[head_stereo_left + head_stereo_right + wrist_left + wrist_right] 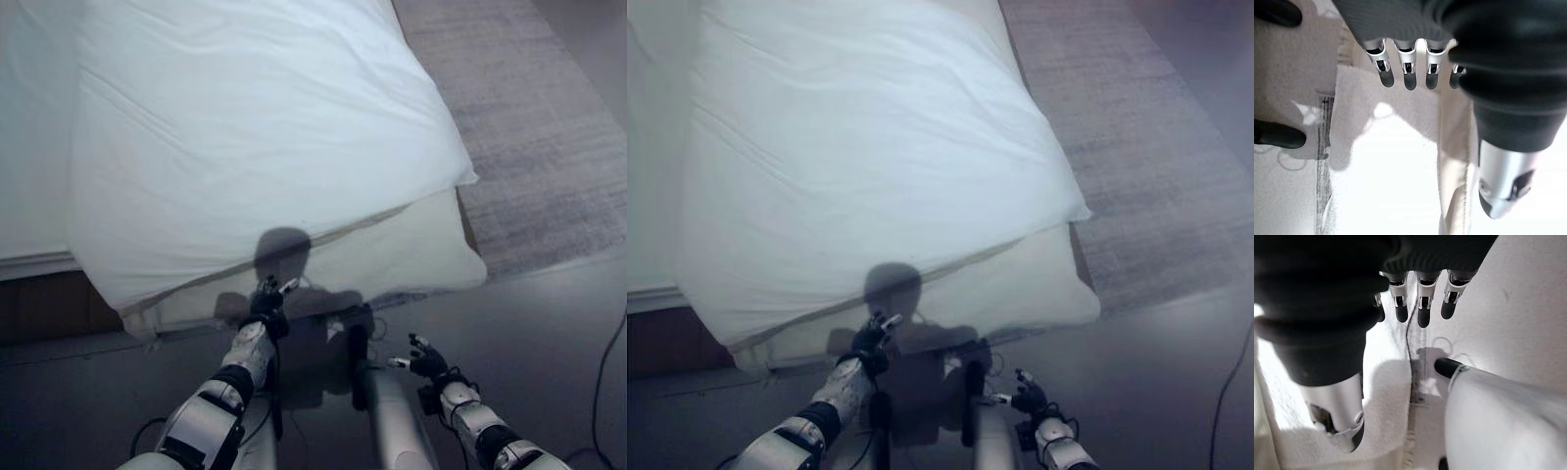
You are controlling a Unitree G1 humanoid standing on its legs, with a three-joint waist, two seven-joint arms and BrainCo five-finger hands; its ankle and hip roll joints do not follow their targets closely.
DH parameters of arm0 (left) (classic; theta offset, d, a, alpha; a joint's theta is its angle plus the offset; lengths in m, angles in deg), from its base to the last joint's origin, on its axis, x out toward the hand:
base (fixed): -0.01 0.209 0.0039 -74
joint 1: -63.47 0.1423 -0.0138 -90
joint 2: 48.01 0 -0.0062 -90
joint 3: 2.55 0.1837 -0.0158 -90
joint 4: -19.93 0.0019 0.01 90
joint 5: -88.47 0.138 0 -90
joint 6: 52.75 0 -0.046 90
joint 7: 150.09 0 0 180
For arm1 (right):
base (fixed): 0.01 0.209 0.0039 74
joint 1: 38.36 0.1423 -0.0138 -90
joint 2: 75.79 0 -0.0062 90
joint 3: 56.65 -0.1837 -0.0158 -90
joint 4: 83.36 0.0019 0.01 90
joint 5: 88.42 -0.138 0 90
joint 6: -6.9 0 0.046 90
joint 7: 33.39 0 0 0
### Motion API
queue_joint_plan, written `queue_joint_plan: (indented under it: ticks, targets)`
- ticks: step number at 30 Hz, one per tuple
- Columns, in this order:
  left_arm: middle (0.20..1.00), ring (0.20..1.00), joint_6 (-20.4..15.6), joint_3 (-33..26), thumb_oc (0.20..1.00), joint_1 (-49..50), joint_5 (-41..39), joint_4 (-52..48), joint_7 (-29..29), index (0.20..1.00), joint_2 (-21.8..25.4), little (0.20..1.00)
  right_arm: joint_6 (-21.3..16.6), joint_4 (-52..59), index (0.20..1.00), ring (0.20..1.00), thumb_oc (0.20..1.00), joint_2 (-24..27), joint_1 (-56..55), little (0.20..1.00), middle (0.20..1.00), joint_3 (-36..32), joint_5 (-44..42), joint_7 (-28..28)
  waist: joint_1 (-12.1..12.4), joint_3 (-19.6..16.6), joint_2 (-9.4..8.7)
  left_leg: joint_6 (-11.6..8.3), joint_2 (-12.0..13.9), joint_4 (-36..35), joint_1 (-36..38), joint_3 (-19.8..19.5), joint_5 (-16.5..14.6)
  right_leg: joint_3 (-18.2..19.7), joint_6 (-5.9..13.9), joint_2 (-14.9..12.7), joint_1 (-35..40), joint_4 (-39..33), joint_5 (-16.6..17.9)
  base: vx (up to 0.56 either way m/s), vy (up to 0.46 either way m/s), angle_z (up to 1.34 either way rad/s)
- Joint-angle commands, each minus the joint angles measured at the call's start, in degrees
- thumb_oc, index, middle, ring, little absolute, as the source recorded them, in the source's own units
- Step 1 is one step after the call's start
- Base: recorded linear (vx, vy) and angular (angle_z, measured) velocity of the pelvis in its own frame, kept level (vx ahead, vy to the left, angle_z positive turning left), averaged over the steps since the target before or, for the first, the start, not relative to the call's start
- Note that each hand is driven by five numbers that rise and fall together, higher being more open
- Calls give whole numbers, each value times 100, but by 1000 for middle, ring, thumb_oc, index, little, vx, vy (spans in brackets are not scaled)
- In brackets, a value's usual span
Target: Make the bed
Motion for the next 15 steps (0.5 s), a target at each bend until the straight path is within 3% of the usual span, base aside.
queue_joint_plan:
  ticks: [1,7,15]
  targets:
    - [1000,1000,-233,-232,1000,-286,-501,-154,-175,1000,-218,1000,-240,576,1000,1000,1000,219,-168,1000,1000,157,-252,-149,-51,-194,-58,110,-155,88,-660,-65,367,41,342,91,-370,302,137,-26,0,-12]
    - [1000,1000,-264,-579,1000,-702,-947,-70,-348,1000,-178,1000,-296,1021,1000,1000,1000,326,-167,1000,1000,163,-314,-216,-189,-178,-97,101,-127,328,-1012,-24,287,111,328,94,-723,479,110,-15,12,-8]
    - [1000,1000,-540,-1275,1000,-1727,-1530,-52,-604,1000,284,1000,-455,1734,1000,1000,1000,583,-402,1000,1000,156,-340,-173,-420,-243,-203,66,-65,346,-1379,12,292,173,317,153,-1087,404,151,-3,5,-5]
